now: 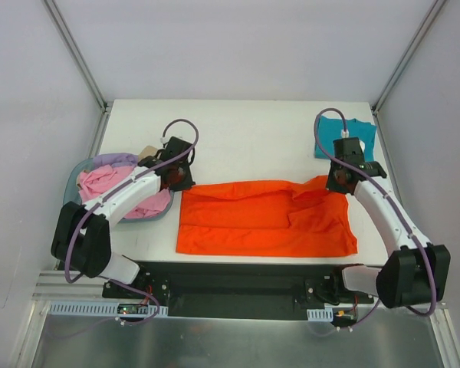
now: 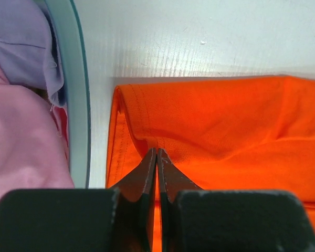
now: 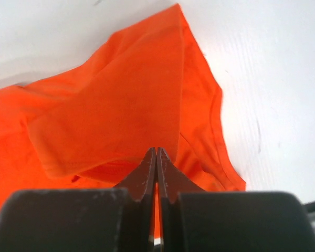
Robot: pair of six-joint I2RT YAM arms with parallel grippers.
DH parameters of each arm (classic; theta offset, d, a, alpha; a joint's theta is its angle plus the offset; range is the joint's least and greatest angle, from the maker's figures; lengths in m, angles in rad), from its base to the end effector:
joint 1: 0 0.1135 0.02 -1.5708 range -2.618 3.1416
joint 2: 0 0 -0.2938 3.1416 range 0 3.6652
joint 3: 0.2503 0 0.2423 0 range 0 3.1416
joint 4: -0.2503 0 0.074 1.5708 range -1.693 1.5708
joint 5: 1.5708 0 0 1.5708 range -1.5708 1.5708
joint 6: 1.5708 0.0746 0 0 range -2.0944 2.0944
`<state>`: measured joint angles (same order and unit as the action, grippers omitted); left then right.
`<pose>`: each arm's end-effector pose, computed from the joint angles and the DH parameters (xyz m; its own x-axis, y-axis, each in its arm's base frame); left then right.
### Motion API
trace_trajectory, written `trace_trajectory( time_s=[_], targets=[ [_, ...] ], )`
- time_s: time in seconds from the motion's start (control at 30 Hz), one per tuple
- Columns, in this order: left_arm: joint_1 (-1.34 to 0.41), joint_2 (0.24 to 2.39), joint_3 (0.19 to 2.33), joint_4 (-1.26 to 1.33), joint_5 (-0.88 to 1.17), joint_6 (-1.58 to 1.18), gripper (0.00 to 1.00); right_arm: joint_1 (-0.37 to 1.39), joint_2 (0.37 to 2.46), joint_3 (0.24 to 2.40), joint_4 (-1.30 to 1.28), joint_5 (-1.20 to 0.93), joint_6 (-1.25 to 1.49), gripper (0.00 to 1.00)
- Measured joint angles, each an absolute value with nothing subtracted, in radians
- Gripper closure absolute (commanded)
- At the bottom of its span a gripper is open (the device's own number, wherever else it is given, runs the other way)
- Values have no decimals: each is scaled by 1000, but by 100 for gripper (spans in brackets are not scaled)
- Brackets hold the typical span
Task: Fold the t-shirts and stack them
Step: Fold the other side of the tshirt into a rectangle
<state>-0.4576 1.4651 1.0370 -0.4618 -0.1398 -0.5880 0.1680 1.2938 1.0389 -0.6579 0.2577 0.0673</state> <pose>0.2922 -0.1323 0.2479 -0.7790 -0.2286 -0.5838 -0.0881 0.9618 -0.2591 0.2707 0.0266 0.2794 -0.7789 -0.0661 -0.6237 0.0445 0.9861 -0.1601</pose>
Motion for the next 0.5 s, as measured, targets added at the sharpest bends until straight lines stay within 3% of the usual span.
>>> trace_trajectory(
  time_s=[0.23, 0.5],
  targets=[
    [-459, 1390, 982, -460, -140, -595, 100, 168, 1139, 1019, -774, 328, 74, 100],
    [-459, 1339, 947, -461, -139, -603, 100, 168, 1099, 1016, -842, 364, 74, 99]
  ],
)
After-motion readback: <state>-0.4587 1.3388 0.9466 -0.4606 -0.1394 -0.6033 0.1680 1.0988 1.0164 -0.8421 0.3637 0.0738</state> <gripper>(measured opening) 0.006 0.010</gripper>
